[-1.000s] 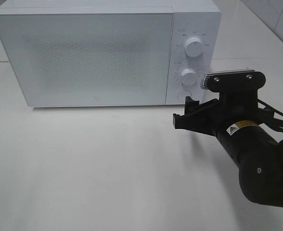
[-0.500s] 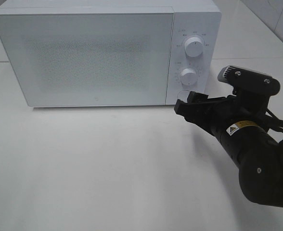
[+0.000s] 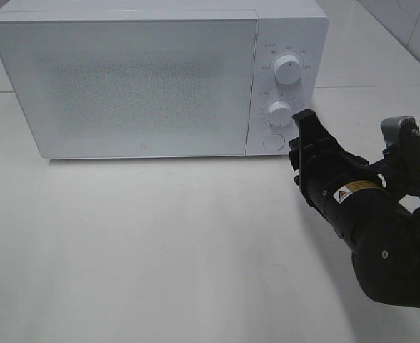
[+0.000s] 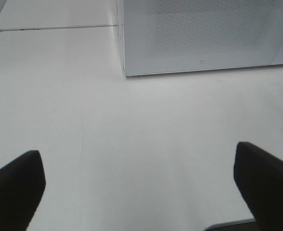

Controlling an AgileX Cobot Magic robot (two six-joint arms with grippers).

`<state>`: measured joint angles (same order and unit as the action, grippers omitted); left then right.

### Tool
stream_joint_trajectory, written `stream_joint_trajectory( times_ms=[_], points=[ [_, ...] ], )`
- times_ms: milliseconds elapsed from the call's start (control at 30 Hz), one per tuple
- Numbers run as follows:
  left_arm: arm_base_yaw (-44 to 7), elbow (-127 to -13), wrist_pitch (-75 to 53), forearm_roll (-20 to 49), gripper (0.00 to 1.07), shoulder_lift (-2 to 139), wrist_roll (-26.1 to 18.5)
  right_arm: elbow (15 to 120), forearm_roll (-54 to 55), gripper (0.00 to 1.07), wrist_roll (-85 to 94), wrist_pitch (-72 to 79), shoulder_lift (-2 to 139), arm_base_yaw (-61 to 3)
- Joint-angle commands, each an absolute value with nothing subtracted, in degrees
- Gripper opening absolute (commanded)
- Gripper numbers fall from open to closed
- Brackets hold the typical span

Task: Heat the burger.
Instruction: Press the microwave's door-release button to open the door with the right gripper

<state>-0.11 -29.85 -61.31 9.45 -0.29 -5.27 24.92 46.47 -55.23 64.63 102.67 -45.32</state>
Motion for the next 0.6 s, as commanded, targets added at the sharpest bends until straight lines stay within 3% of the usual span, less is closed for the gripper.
stream_joint_trajectory(
  times_ms=[33,400,600],
  points=[
    [0.06,-29.62,-61.13,9.57,1.01,-0.63,-5.04,25.55,45.49,0.24,-64.52,64.52,102.73,-45.49],
    [0.06,-29.62,-61.13,9.57,1.01,-0.63,-5.04,25.61,45.55,0.00,-76.83,64.34,102.73,-45.49],
    [0.06,-29.62,-61.13,9.57,1.01,-0.63,-5.04,25.67,45.72,0.00,-77.01,63.83,102.73,-44.63]
  ],
)
